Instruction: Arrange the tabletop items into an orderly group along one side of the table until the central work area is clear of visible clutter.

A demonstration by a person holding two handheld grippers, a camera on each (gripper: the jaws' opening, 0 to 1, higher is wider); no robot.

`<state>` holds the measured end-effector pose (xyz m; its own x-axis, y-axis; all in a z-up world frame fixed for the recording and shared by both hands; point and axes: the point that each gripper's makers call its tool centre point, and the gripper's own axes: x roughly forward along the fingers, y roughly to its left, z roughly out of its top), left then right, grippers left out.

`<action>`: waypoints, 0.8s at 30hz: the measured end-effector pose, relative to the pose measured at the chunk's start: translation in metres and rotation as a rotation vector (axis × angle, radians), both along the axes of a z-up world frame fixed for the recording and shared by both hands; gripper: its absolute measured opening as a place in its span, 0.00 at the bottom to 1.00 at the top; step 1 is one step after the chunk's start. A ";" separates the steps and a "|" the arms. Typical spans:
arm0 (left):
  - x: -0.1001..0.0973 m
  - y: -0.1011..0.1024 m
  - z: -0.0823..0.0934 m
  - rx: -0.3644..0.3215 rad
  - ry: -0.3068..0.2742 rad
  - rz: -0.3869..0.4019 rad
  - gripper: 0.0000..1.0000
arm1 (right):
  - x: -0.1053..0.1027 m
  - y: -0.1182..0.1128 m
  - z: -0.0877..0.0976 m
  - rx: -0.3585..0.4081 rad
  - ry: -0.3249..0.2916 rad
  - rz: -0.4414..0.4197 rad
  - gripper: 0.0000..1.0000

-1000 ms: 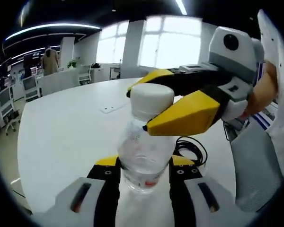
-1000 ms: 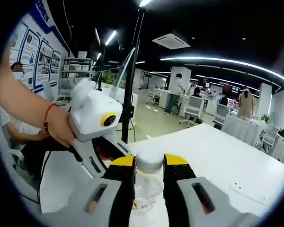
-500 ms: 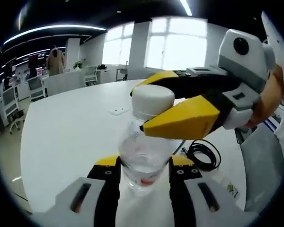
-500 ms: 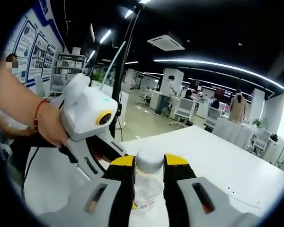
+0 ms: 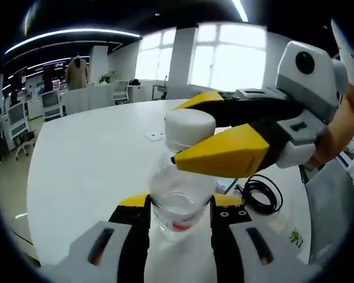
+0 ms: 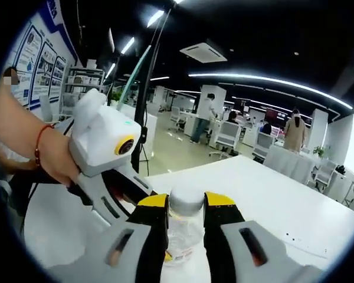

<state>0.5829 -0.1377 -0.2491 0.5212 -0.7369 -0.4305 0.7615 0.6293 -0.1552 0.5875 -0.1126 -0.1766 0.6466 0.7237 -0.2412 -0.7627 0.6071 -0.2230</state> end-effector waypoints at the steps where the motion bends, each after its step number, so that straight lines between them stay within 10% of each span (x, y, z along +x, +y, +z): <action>1: 0.000 0.000 -0.001 0.000 0.002 0.001 0.39 | 0.000 0.000 0.000 -0.001 0.001 0.000 0.20; 24: 0.001 -0.001 -0.004 -0.009 0.015 0.031 0.39 | 0.002 -0.004 -0.004 -0.019 0.019 0.016 0.21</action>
<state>0.5842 -0.1384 -0.2535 0.5375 -0.7246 -0.4314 0.7393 0.6510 -0.1721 0.5897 -0.1165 -0.1806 0.6302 0.7291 -0.2670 -0.7765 0.5905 -0.2199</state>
